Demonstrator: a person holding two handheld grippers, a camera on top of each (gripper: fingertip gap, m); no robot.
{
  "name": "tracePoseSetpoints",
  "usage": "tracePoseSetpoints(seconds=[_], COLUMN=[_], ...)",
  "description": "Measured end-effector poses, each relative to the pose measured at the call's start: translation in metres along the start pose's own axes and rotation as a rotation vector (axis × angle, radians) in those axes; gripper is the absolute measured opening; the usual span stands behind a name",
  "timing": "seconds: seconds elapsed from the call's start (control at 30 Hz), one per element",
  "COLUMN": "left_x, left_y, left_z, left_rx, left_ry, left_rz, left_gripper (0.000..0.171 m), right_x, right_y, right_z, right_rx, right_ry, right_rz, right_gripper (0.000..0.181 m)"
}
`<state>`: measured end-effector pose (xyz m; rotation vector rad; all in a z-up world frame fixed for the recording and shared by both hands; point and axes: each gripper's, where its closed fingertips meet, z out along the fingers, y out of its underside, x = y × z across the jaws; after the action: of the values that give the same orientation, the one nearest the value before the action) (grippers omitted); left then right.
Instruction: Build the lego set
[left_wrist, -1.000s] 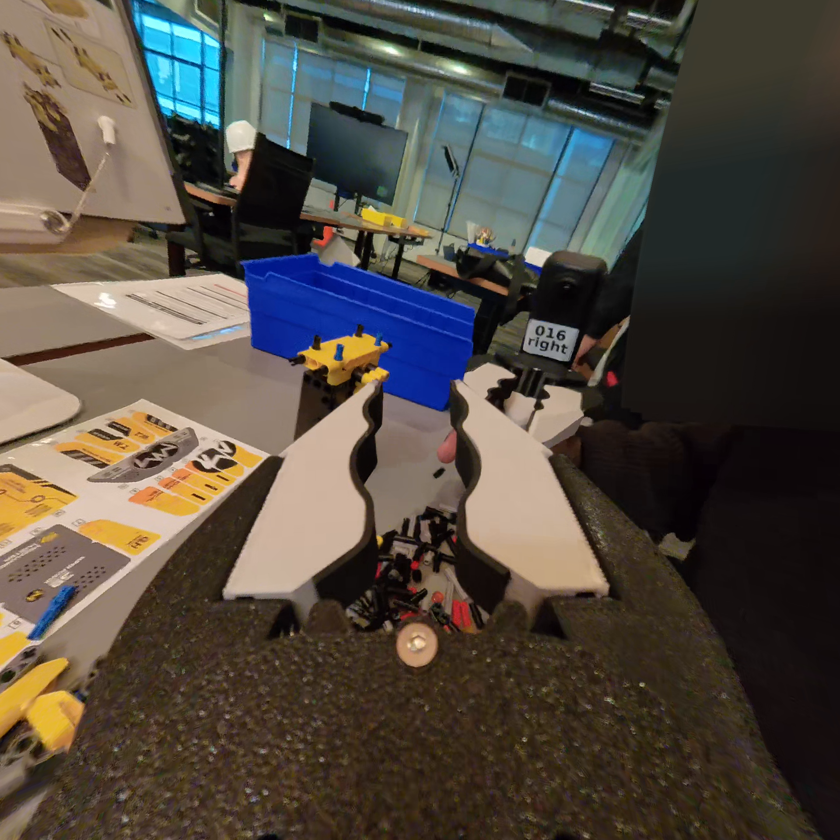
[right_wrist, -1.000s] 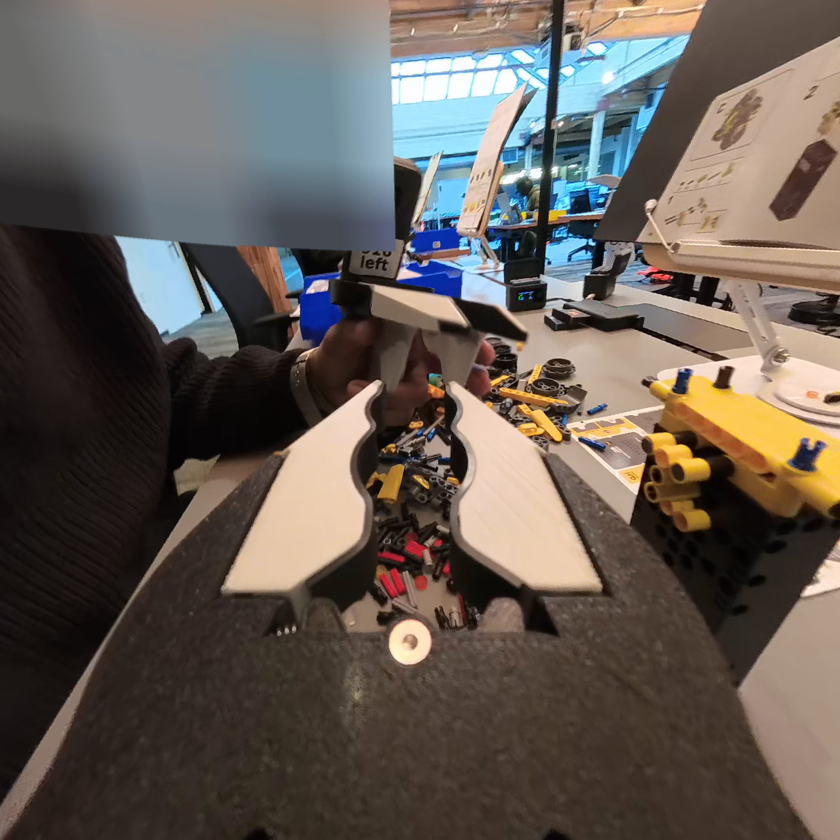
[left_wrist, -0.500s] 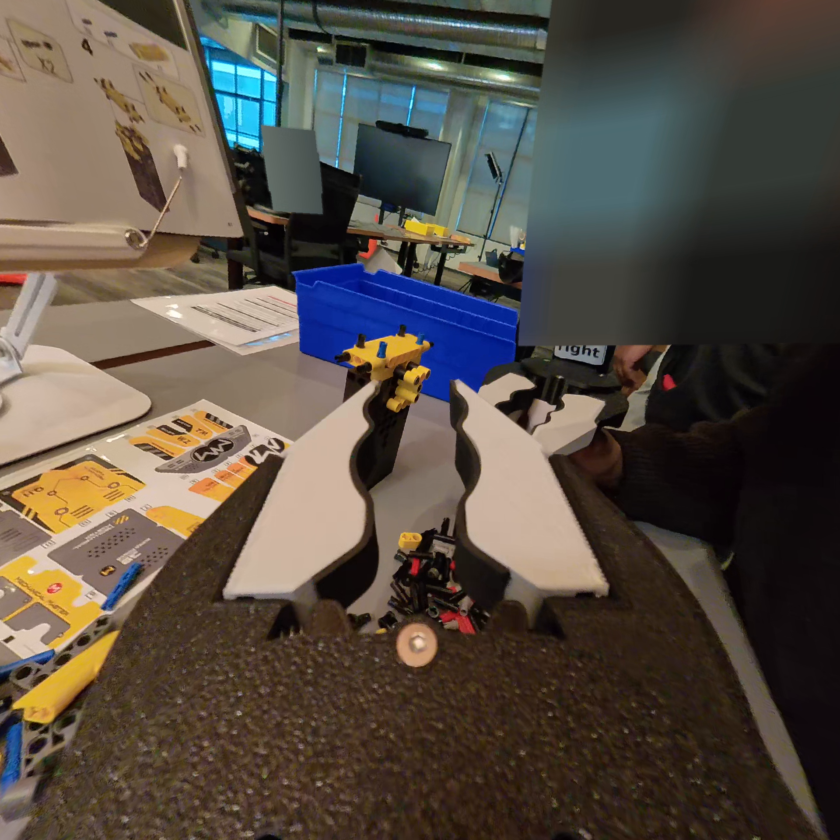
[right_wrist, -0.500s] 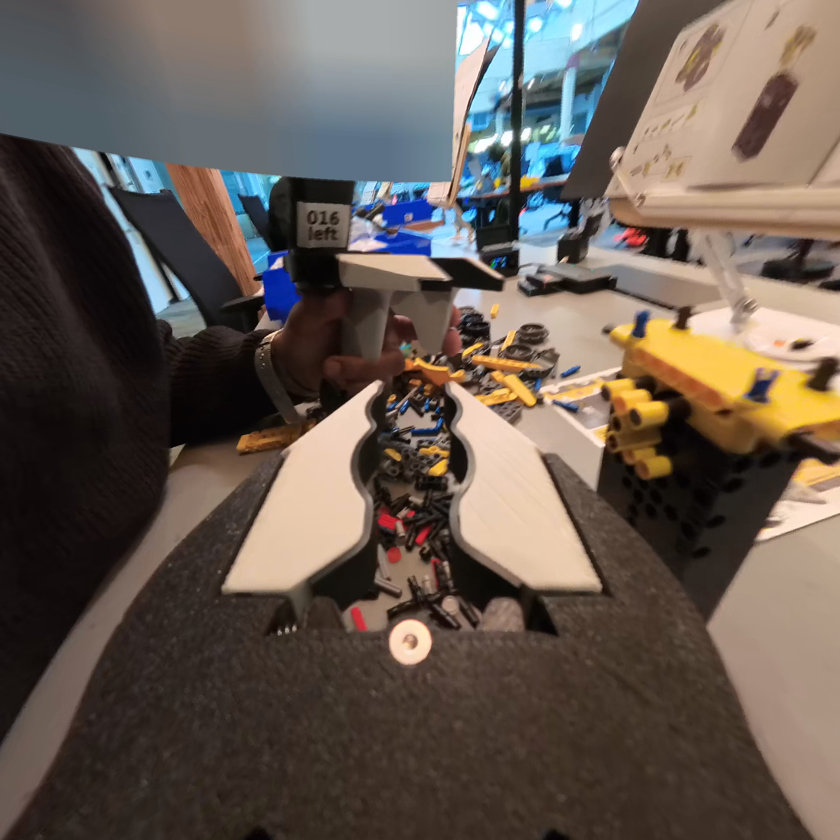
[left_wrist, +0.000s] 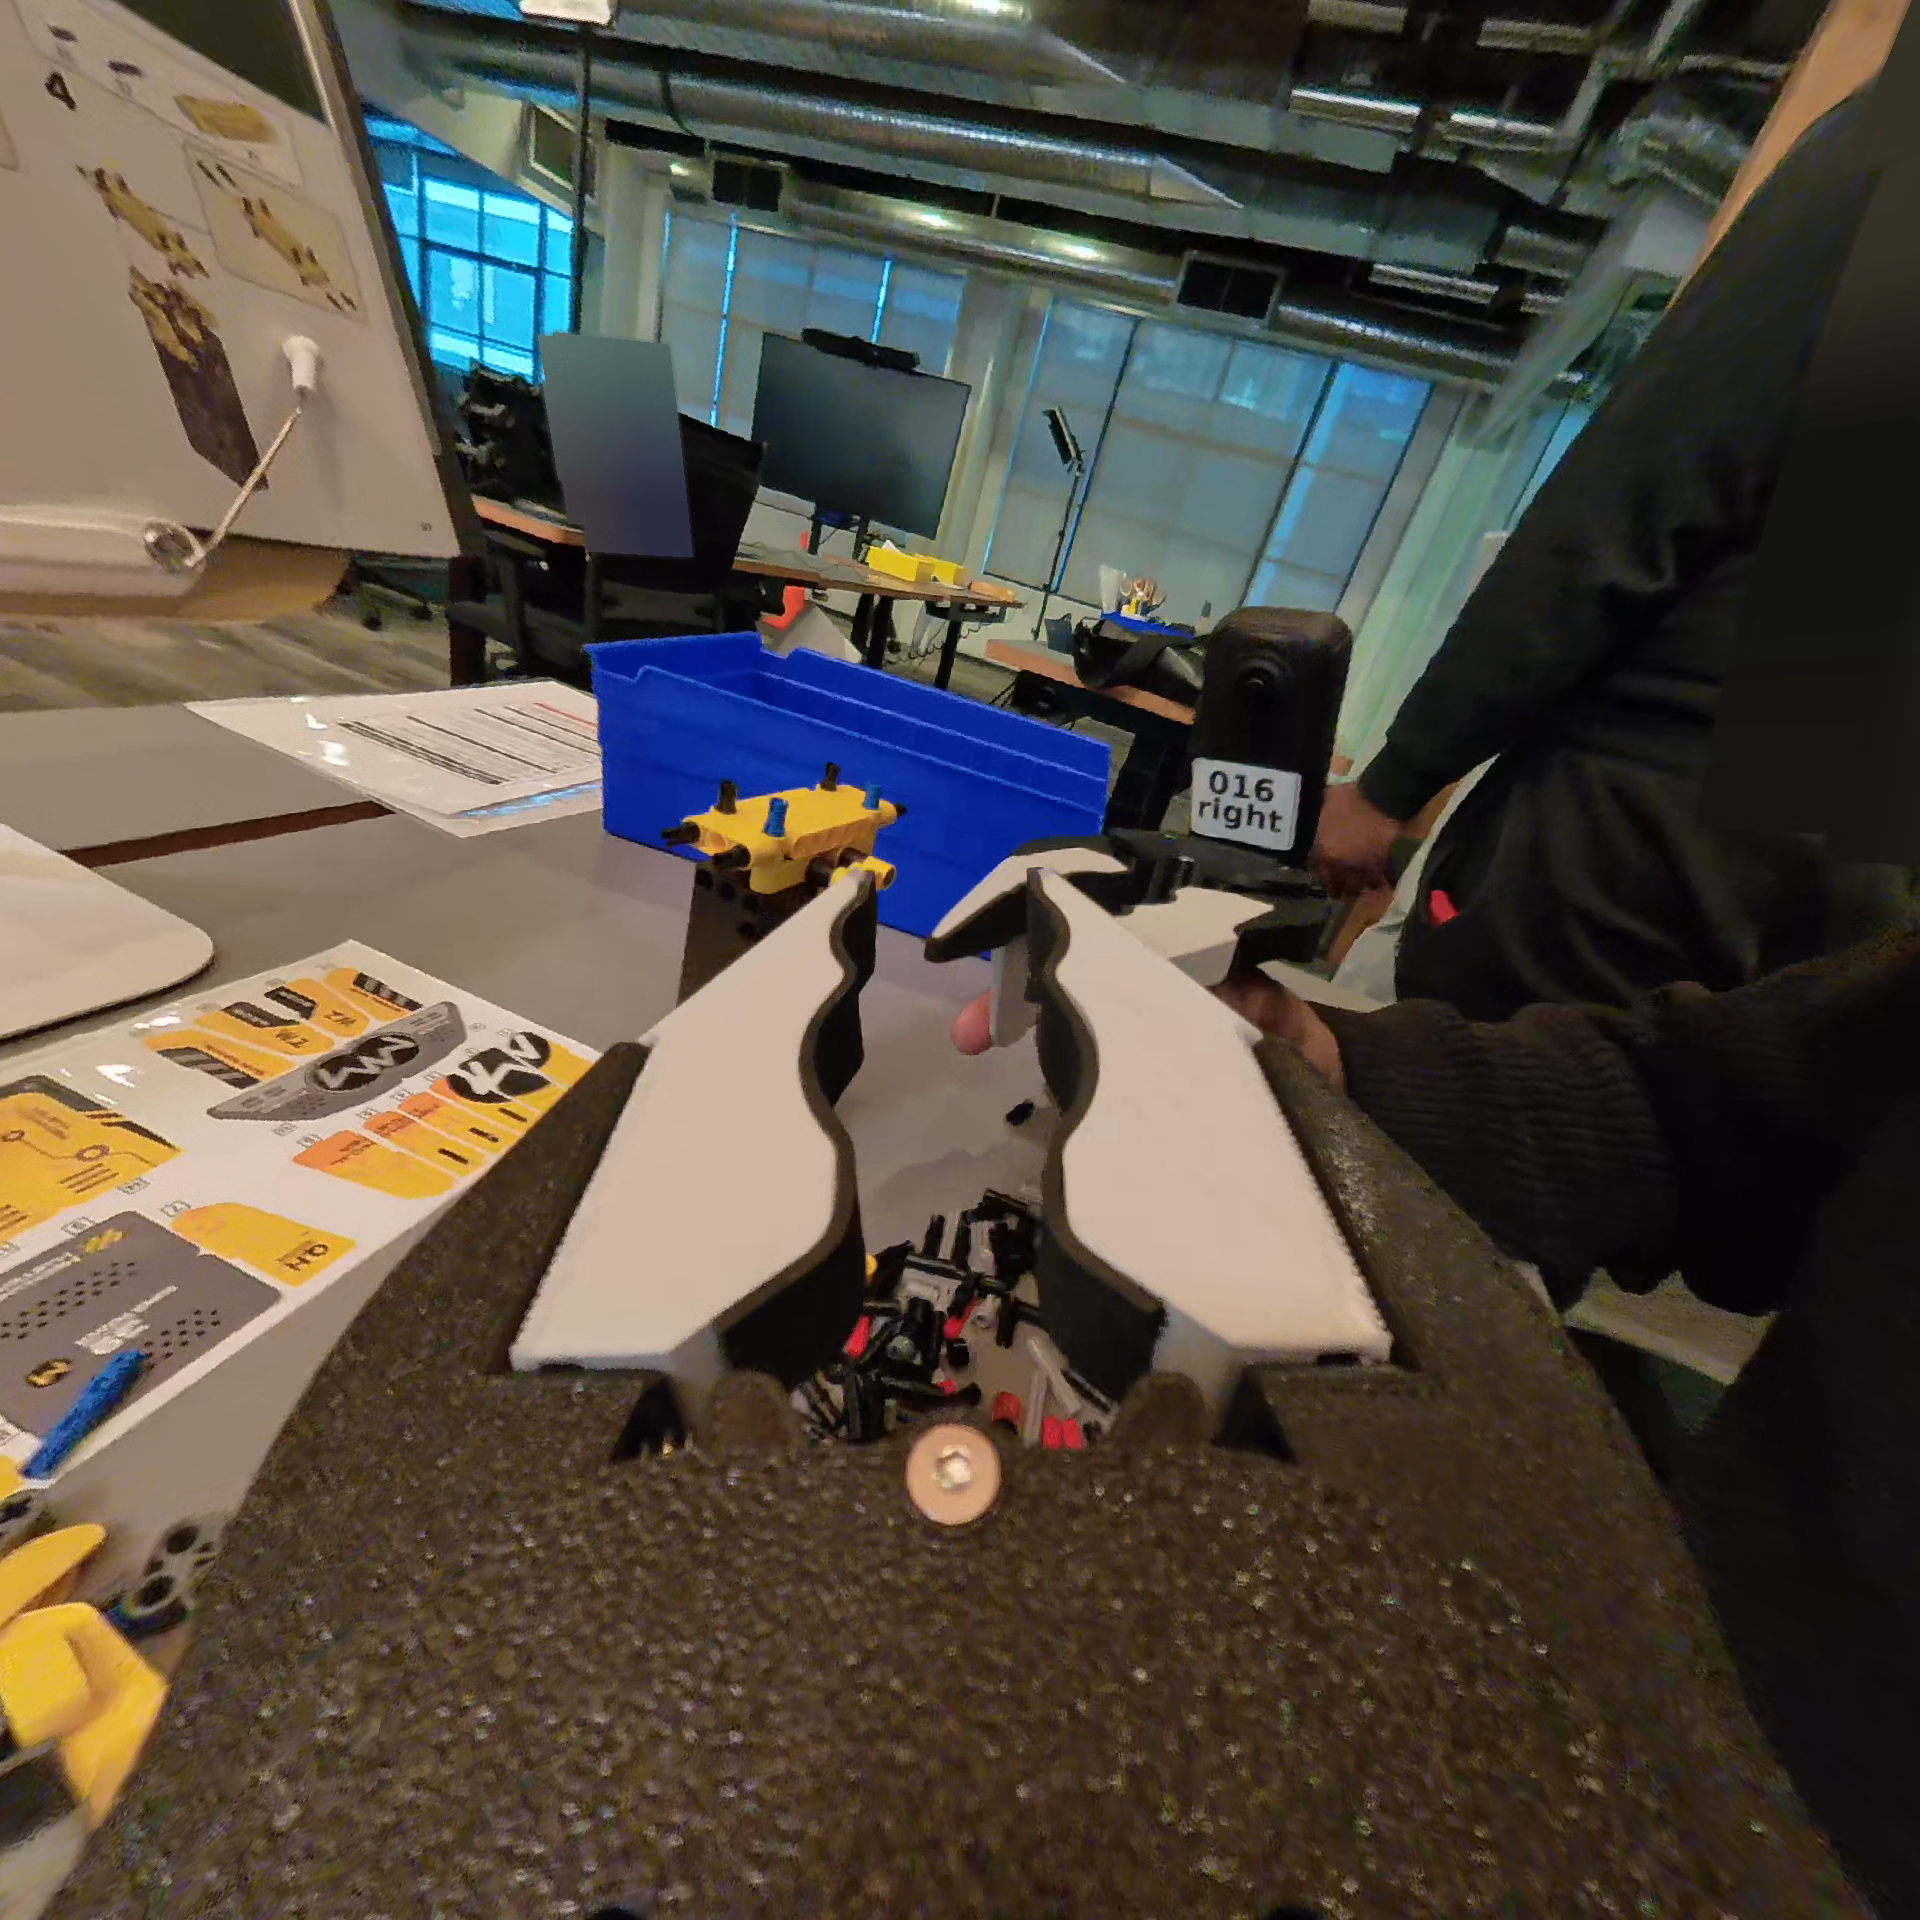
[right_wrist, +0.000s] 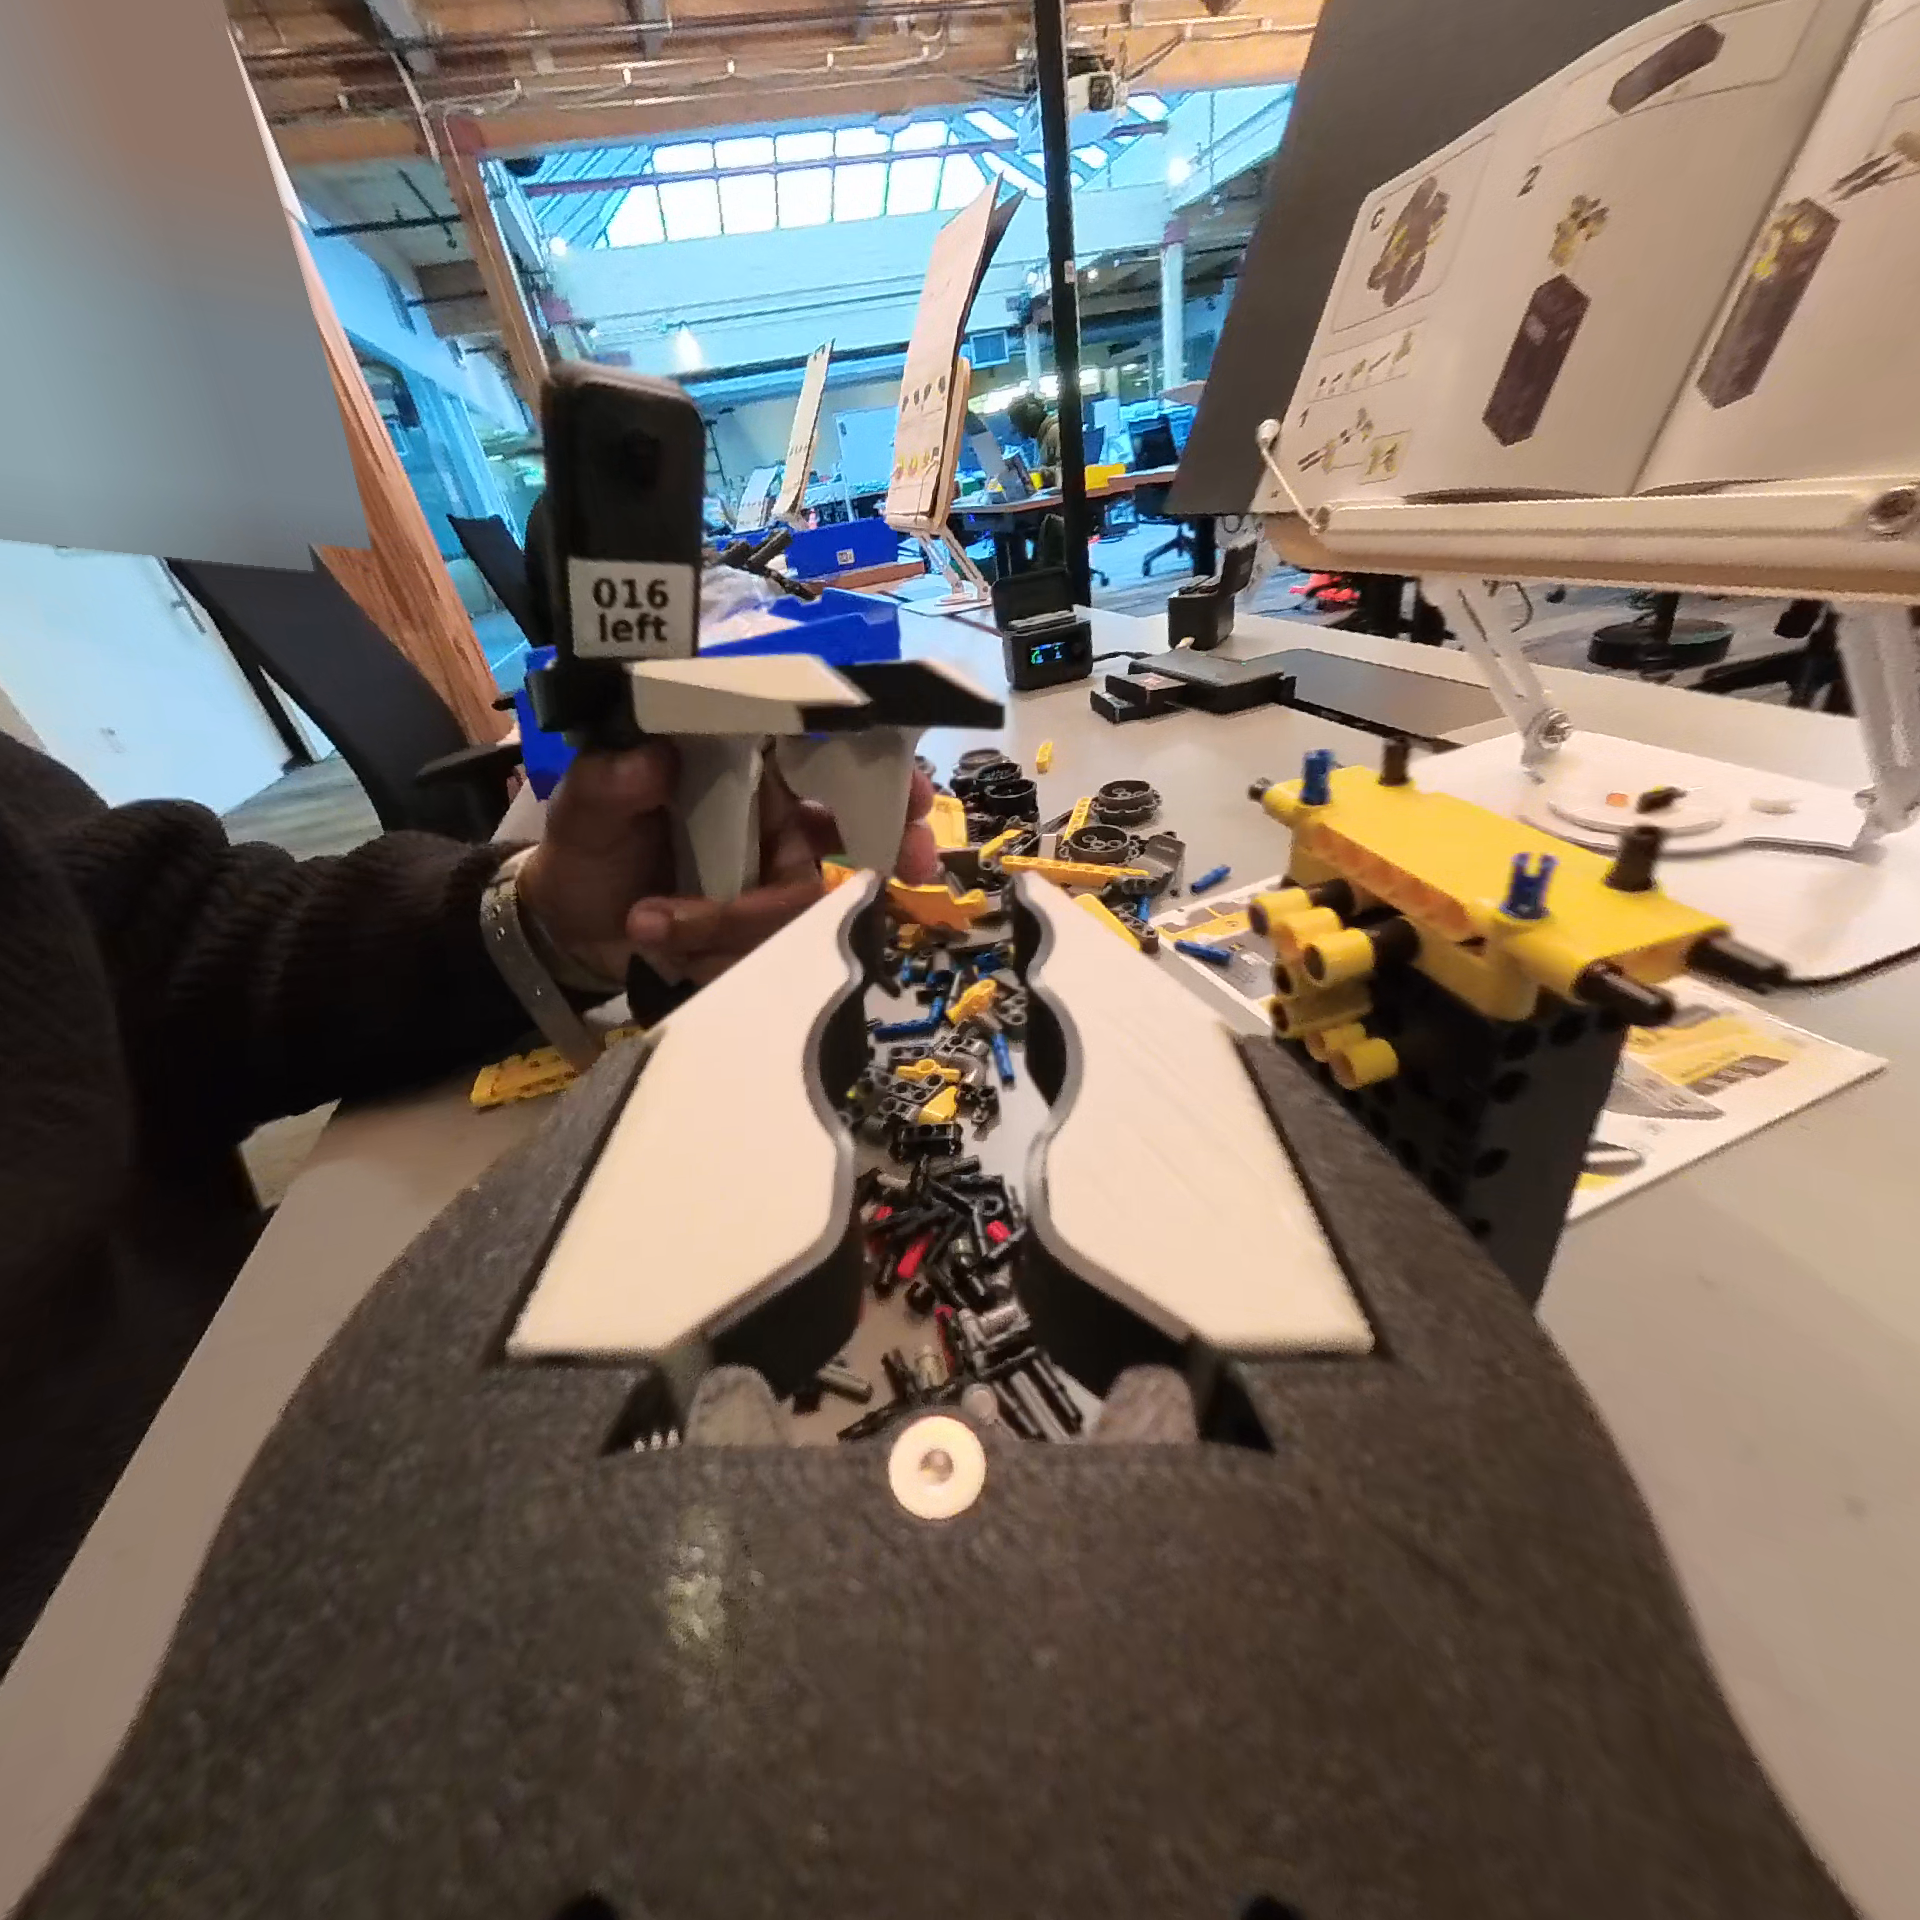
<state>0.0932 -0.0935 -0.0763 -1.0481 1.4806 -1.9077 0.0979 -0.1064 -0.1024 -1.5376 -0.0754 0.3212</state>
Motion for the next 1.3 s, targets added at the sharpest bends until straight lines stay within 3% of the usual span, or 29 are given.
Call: tracePoseSetpoints(seconds=[0.23,0.6,0.73,0.93,1.3], left_x=[-0.008,-0.012,-0.009,-0.011,0.001], left_y=[-0.008,-0.010,-0.015,-0.009,0.005], left_z=[-0.004,-0.007,-0.008,-0.007,0.001], left_rx=[0.051,0.075,0.089,0.076,-0.011], left_ry=[0.009,0.020,0.048,0.053,0.044], left_rz=[-0.097,-0.160,-0.187,-0.222,-0.068], left_gripper=[0.028,0.028,0.028,0.028,0.028], right_x=[0.007,-0.017,-0.034,-0.040,-0.036], right_y=[-0.001,-0.006,-0.011,0.007,0.009], right_z=[-0.002,0.001,0.001,0.007,0.007], right_rx=[0.011,0.028,0.043,-0.041,-0.045], right_ry=[0.009,-0.091,-0.200,-0.221,-0.201], right_rz=[0.052,0.028,0.092,0.058,0.074], right_gripper=[0.023,0.024,0.024,0.023,0.023])
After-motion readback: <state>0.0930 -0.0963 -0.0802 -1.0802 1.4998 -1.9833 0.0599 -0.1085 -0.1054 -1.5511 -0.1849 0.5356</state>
